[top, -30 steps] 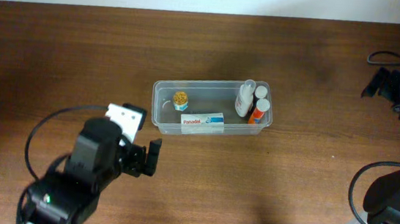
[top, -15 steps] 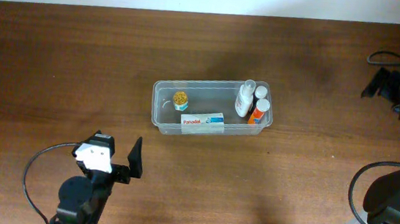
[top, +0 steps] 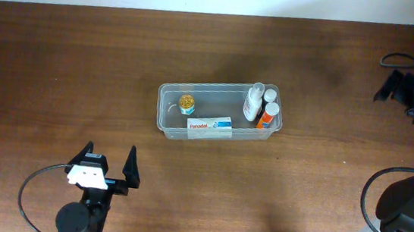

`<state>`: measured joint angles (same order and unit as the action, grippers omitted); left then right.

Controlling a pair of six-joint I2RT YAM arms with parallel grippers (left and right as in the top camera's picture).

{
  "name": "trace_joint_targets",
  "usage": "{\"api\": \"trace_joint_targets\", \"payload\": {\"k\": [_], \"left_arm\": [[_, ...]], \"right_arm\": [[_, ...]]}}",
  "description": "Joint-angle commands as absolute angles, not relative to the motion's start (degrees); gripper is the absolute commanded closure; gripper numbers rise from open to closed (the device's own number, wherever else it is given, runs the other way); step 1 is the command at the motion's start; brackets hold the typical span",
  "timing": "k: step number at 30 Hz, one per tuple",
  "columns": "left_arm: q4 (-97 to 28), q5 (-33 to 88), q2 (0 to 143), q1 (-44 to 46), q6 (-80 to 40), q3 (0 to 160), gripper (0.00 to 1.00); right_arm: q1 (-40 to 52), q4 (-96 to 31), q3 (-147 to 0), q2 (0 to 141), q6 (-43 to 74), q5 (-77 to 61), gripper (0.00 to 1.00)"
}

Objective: Pack container

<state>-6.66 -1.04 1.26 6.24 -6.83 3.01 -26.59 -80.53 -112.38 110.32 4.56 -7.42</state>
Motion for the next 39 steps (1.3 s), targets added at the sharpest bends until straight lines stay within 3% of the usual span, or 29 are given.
{"api": "trace_joint_targets", "payload": {"k": [1,11,39], "left_arm": [[-6.87,-0.19,0.27,5.82,-5.26,1.63,0.01],[-6.66,3.64,0.27,4.16,3.55,1.61,0.01],[-6.61,3.66,0.3,4.16,3.55,1.61,0.01]], "right_arm": [[-26.65,-80.51,-112.55,109.45,4.93,-7.73,0.02],[-26.65,-80.51,-112.55,109.45,4.93,-7.7,0.02],[-26.65,-80.53,-112.55,109.45,4.93,-7.73,0.02]]}}
